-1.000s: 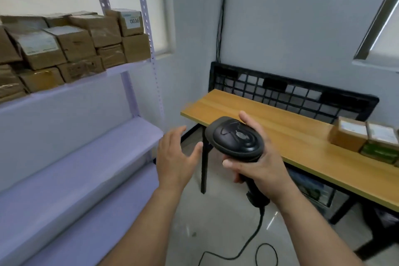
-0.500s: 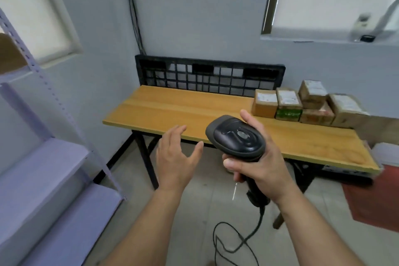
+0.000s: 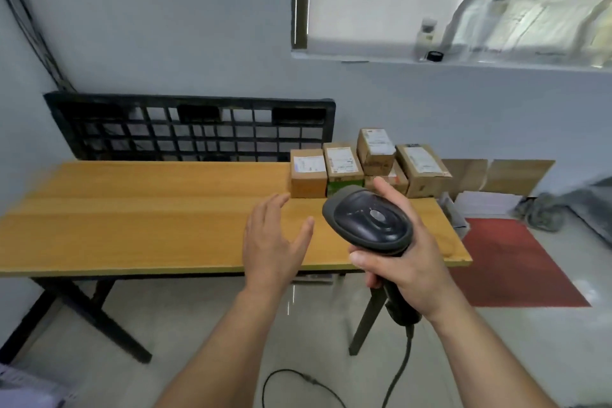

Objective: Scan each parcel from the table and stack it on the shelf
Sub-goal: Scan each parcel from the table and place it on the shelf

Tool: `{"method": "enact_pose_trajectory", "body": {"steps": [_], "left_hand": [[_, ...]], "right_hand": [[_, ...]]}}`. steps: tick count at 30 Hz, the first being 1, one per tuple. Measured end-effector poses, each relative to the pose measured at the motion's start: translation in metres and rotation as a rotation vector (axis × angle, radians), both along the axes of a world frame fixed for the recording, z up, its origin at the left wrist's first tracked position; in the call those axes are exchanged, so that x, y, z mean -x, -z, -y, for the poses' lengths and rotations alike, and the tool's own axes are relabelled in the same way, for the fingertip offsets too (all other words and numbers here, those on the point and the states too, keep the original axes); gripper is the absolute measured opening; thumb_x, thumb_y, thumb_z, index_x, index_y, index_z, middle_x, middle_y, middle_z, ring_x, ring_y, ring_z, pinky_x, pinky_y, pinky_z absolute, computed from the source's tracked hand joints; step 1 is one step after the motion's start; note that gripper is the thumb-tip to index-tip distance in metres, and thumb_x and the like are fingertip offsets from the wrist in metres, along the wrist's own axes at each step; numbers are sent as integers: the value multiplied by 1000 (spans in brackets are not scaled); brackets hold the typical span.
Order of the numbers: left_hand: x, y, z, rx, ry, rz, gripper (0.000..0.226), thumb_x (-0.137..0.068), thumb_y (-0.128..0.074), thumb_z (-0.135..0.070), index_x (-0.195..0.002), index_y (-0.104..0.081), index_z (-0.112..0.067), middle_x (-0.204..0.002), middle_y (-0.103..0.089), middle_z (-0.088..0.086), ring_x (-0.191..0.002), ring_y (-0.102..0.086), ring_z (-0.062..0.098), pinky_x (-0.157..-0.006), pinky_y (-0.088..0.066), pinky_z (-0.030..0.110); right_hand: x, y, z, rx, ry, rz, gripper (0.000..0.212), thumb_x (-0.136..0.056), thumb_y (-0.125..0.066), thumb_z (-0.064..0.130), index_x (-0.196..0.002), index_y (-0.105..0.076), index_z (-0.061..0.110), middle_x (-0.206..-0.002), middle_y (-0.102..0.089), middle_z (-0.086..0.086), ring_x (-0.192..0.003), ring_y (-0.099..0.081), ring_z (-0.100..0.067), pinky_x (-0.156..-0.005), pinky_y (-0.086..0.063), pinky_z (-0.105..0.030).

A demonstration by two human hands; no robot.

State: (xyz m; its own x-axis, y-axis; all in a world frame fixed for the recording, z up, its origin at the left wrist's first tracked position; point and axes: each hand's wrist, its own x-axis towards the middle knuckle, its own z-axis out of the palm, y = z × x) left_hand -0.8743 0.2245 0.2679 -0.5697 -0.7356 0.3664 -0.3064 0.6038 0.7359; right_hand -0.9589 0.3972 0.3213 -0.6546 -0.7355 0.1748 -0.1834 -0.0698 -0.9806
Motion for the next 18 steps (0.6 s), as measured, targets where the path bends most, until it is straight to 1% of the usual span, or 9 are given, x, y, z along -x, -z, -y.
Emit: {"method": "enact_pose_trajectory", "body": {"steps": [3, 6, 8, 10, 11, 12, 14, 16, 18], "left_hand": [[39, -2, 3, -2, 55, -5, 52, -87, -64, -40, -133, -50, -21, -136, -49, -3, -127, -41, 13, -104, -33, 28], [69, 0, -4, -15, 114, -3, 50, -88, -64, -38, -133, -49, -21, -135, -49, -4, -126, -42, 12, -103, -34, 26], [84, 1, -8, -30, 150, 1, 51, -88, -64, -39, -134, -49, -22, -135, -48, -5, -126, -41, 10, -103, -36, 27], [99, 2, -11, -29, 175, 6, 51, -88, -63, -39, -134, -48, -23, -135, -48, -5, -125, -41, 9, -103, -38, 27], [105, 3, -11, -23, 185, 8, 51, -88, -63, -39, -134, -48, -24, -135, -48, -6, -125, -41, 8, -102, -36, 24], [111, 3, -12, -18, 193, 6, 51, -88, -63, -38, -134, -48, -24, -135, -48, -6, -125, -41, 7, -101, -34, 21], [122, 3, -14, -17, 202, 10, 49, -89, -64, -36, -134, -48, -25, -135, -48, -6, -125, -40, 7, -99, -30, 18], [134, 5, -18, -21, 209, 21, 49, -89, -64, -36, -134, -47, -25, -135, -48, -6, -126, -40, 7, -99, -30, 18], [149, 6, -22, -22, 212, 37, 50, -90, -63, -37, -136, -46, -25, -137, -47, -6, -128, -39, 8, -101, -30, 19]], "right_hand": [[26, 2, -5, -19, 78, -24, 93, -63, -82, 9, -139, -43, 46, -119, -63, -3, -58, -65, -29, -49, -55, -36], [48, 3, -15, -63, 147, -38, 92, -67, -85, 5, -138, -43, 47, -120, -62, -5, -53, -62, -29, -49, -55, -33], [60, 3, -22, -65, 181, -42, 91, -70, -83, -1, -134, -44, 50, -117, -63, -11, -50, -61, -28, -48, -54, -31], [75, 3, -28, -42, 220, -45, 90, -68, -84, 1, -130, -44, 53, -110, -63, -19, -49, -60, -26, -47, -53, -32], [82, 4, -30, -38, 235, -51, 89, -67, -85, 4, -129, -45, 55, -108, -63, -21, -49, -61, -26, -47, -53, -32], [91, 5, -31, -39, 246, -57, 89, -66, -84, 5, -128, -46, 56, -107, -62, -22, -49, -61, -26, -47, -52, -32], [107, 8, -34, -42, 257, -65, 89, -69, -83, -1, -128, -47, 55, -105, -62, -23, -48, -60, -26, -47, -52, -32], [123, 10, -35, -37, 258, -74, 88, -71, -79, -6, -128, -46, 53, -102, -63, -22, -47, -59, -26, -47, -52, -33], [142, 12, -35, -39, 247, -71, 90, -71, -78, -6, -128, -45, 55, -102, -64, -21, -48, -59, -27, -48, -52, -36]]}}
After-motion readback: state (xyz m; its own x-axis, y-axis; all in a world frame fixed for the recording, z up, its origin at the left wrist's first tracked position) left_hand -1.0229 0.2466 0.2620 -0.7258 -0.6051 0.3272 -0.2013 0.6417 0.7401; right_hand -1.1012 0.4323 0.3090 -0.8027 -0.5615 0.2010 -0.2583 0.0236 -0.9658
